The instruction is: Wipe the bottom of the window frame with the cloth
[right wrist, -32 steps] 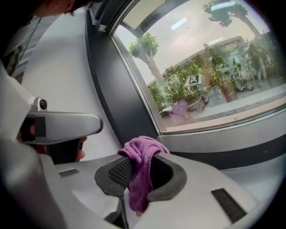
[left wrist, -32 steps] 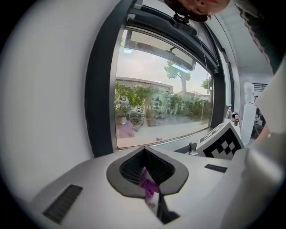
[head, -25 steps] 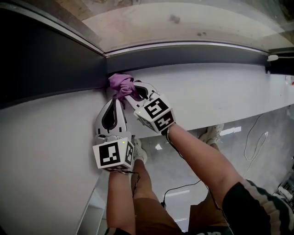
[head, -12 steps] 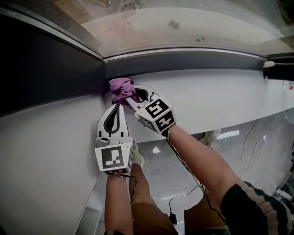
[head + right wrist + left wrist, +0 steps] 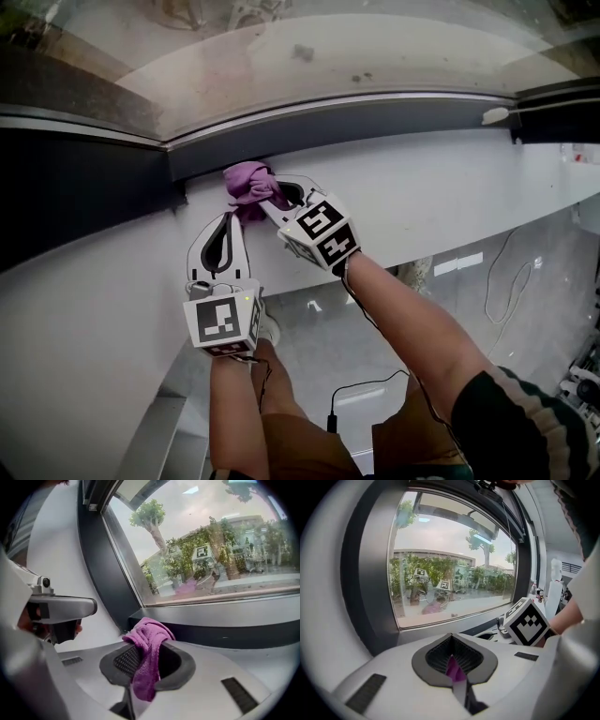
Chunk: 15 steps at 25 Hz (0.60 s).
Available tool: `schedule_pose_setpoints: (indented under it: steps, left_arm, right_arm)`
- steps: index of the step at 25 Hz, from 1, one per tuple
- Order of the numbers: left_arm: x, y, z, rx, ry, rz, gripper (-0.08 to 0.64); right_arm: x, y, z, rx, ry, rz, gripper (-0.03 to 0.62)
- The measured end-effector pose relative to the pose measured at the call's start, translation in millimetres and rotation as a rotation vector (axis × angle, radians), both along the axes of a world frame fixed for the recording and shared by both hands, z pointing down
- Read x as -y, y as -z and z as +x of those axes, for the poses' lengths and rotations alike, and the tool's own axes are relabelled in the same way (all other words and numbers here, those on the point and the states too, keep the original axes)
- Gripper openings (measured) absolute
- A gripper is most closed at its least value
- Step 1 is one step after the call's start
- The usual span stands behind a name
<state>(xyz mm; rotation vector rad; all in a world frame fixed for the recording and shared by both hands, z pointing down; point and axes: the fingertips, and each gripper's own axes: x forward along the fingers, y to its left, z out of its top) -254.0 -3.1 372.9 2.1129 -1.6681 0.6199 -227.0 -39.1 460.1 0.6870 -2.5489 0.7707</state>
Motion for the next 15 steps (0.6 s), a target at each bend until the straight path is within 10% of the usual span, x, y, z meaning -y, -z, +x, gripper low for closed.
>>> schedule_pose_setpoints:
  steps: [15]
  left_arm:
    - [23, 5, 106, 0.018, -0.09, -0.01, 0.008]
  right_arm:
    - [23, 0, 125, -0.037, -0.145, -0.027, 0.08]
